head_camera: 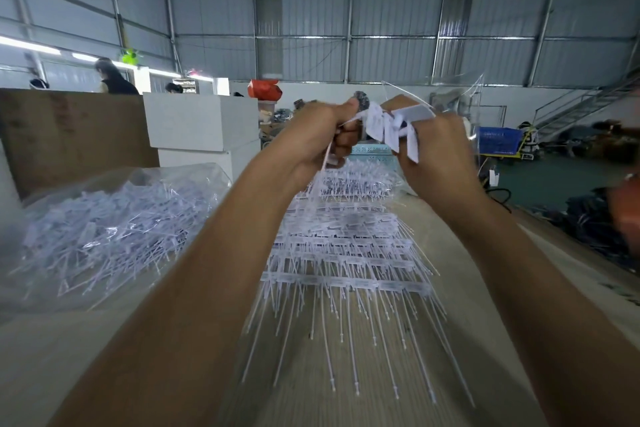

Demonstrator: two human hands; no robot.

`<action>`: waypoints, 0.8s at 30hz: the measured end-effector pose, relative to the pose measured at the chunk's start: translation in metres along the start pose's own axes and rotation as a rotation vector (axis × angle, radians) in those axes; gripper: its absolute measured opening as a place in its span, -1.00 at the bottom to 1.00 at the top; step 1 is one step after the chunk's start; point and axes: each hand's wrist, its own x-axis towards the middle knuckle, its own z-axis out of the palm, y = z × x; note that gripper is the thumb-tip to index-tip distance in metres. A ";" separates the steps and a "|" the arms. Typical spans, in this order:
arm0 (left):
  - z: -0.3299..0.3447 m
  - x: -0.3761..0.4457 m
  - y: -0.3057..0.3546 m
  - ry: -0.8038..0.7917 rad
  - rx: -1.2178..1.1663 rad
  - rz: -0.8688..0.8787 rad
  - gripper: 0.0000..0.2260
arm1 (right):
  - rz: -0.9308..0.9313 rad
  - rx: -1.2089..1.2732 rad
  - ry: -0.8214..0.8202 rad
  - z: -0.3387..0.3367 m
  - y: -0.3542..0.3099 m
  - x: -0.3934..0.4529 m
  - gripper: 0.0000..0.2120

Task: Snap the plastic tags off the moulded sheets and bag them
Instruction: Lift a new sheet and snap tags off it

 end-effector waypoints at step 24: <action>0.019 -0.008 -0.004 -0.070 1.093 0.378 -0.58 | 0.794 0.760 0.200 0.004 0.015 -0.002 -0.68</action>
